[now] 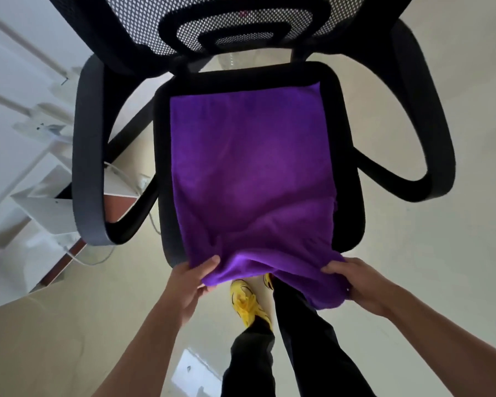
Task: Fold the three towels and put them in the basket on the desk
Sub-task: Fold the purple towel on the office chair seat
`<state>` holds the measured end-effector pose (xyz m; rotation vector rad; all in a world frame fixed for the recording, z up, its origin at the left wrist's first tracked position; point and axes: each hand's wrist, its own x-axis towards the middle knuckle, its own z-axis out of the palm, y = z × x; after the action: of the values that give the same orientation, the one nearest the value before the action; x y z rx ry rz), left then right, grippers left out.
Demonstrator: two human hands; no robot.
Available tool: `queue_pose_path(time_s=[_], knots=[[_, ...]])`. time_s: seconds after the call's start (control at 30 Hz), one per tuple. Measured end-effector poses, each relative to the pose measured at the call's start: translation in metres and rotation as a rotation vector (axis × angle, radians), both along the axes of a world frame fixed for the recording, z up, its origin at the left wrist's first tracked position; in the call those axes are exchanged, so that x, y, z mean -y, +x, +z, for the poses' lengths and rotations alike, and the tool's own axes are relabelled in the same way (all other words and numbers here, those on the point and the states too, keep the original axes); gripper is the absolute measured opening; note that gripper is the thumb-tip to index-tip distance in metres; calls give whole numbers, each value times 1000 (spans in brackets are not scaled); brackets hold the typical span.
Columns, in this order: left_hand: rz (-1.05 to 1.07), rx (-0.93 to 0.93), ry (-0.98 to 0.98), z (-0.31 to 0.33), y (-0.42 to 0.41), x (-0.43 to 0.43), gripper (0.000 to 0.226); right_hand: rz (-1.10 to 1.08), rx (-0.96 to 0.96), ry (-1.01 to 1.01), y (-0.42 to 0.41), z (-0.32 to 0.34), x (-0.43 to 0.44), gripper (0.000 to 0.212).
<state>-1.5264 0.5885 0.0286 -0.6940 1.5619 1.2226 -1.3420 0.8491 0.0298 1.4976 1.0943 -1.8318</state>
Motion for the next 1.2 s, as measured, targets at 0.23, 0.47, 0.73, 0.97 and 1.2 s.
queue_pose_path(time_s=[0.23,0.47,0.73,0.97,1.2], knots=[[-190,-143,-149,29,-14,27,11,-96,-68,63,16,27,3,40],[89,-222,-108,14,-107,-28,15,-346,-192,343,-73,29,-38,22],[44,-367,-266,-18,-75,-29,24,-337,-90,589,-88,-7,-57,23],[-176,-77,-218,-43,44,-27,30,149,194,658,-11,-31,-12,40],[-98,-313,-151,-16,15,-7,26,15,48,628,-3,7,-15,24]])
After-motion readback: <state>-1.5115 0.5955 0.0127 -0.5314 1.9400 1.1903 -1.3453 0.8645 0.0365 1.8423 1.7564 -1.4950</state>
